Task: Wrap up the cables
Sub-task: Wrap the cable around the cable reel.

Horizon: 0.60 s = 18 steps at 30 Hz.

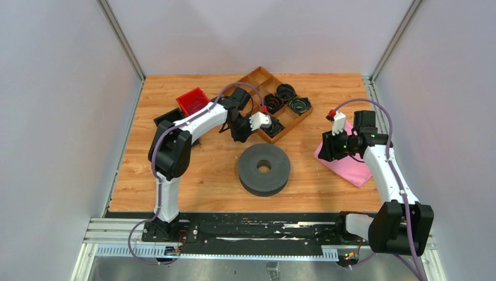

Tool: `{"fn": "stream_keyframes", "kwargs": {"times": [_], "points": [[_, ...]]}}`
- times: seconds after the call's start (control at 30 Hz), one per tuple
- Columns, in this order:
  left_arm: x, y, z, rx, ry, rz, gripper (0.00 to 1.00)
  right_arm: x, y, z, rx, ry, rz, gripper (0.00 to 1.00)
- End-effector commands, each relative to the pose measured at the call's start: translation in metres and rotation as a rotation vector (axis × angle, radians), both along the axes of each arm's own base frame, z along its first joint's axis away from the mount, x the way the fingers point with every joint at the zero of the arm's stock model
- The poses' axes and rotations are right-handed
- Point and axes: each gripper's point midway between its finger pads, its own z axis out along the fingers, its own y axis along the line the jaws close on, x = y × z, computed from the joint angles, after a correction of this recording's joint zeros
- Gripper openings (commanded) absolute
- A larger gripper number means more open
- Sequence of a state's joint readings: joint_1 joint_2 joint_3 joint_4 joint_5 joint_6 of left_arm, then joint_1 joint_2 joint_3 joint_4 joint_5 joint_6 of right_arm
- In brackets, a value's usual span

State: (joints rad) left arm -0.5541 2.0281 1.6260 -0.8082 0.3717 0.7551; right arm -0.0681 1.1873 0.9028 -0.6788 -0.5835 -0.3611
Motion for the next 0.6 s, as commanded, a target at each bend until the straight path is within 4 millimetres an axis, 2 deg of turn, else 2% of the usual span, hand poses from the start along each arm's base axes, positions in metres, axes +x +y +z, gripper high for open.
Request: {"fn": "stream_keyframes", "kwargs": {"times": [0.0, 0.27, 0.57], "points": [[-0.011, 0.013, 0.004, -0.010, 0.012, 0.011, 0.00, -0.004, -0.004, -0.002, 0.007, 0.009, -0.018, 0.41], [-0.040, 0.021, -0.003, -0.040, 0.088, 0.080, 0.00, -0.004, -0.003, -0.002, 0.013, 0.008, -0.013, 0.41], [-0.085, 0.021, -0.011, -0.126, 0.240, 0.185, 0.00, -0.004, -0.003, -0.001, 0.012, 0.002, -0.017, 0.41]]}}
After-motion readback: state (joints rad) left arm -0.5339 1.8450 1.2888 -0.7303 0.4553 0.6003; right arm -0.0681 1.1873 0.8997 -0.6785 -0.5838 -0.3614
